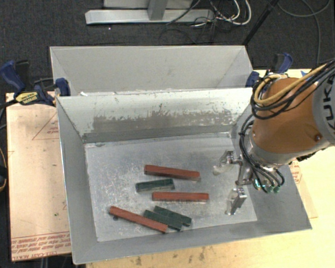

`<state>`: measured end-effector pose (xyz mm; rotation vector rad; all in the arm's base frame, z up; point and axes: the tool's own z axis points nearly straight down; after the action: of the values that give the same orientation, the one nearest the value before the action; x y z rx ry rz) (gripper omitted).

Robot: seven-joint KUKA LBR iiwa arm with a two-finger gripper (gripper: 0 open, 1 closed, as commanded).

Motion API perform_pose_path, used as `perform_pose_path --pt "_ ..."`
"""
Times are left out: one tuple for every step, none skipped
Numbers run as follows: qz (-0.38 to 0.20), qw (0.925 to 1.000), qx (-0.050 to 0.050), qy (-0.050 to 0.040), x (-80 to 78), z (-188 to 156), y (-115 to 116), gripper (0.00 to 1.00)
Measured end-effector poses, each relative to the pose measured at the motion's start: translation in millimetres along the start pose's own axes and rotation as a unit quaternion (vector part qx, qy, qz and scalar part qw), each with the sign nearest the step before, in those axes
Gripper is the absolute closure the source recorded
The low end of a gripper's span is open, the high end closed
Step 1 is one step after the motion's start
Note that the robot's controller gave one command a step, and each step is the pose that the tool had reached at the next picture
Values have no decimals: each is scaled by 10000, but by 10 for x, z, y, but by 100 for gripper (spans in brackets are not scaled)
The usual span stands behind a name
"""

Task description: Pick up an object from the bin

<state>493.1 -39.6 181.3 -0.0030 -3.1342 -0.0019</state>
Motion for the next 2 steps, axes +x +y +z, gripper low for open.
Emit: perform_pose_path --pt "-7 10000 3 -37 -17 -36 1 0" --pt "-747 9971 18 -155 -731 945 511 100"
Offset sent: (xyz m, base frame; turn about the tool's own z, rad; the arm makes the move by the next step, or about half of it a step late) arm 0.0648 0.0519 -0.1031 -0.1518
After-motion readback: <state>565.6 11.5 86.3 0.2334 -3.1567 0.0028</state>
